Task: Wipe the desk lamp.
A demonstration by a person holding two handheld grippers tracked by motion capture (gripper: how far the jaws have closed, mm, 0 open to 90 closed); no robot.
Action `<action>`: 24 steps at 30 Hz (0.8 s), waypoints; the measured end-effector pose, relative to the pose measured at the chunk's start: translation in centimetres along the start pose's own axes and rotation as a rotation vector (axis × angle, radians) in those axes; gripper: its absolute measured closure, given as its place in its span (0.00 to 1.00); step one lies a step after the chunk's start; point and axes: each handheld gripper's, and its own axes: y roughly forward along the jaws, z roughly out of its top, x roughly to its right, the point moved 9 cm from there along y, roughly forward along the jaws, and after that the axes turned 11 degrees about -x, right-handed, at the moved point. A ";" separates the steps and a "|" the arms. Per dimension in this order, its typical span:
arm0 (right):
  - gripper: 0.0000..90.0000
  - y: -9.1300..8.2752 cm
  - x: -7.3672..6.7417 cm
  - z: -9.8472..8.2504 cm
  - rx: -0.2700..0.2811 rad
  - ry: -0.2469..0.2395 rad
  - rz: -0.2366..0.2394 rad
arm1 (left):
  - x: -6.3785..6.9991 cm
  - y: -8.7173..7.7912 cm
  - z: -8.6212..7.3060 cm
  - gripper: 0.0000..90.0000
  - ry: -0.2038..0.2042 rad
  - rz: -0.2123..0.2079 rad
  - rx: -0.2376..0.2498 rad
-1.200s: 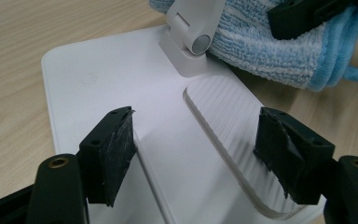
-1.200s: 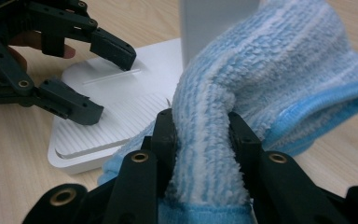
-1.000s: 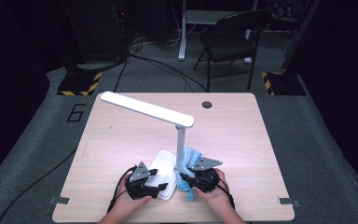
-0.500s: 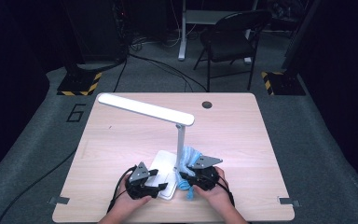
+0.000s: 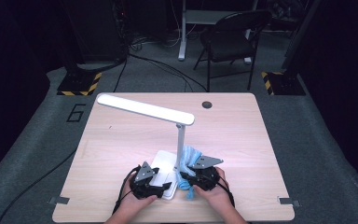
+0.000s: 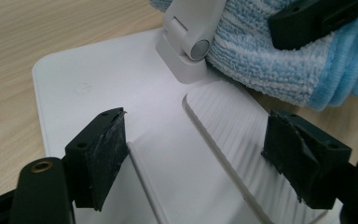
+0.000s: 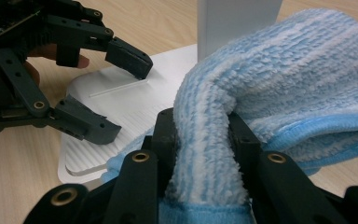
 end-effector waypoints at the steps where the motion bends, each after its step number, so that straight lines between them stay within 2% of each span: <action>1: 0.77 0.0 0.0 0.0 0.000 0.001 0.000 | 0.0 0.2 0.1 0.23 -0.017 0.002 0.003; 5: 0.77 0.0 0.0 0.0 0.001 0.002 0.001 | 0.2 0.4 0.4 0.25 -0.006 -0.001 -0.001; 6: 0.77 0.0 0.0 0.0 0.001 0.003 0.001 | 0.2 0.4 0.4 0.29 -0.006 -0.001 -0.001; 7: 0.77 0.0 0.0 0.0 0.002 0.003 0.001 | 0.7 0.4 0.5 0.33 0.010 -0.026 0.009; 9: 0.77 0.0 0.0 0.0 0.002 0.004 0.000 | 1.0 0.5 0.5 0.33 0.022 -0.024 0.010; 18: 0.76 -0.1 0.1 -0.1 0.006 0.011 0.002 | 0.9 0.4 0.5 0.35 0.028 -0.025 0.009; 19: 0.76 -0.1 0.1 -0.1 0.011 0.031 0.000 | 1.0 0.3 0.4 0.35 0.021 -0.026 0.011; 22: 0.76 -0.1 0.1 -0.1 0.012 0.031 0.001 | 0.9 0.3 0.4 0.35 0.022 -0.031 0.008; 24: 0.76 -0.1 0.1 -0.1 0.015 0.032 0.003 | 0.7 0.2 0.3 0.33 0.023 -0.016 0.006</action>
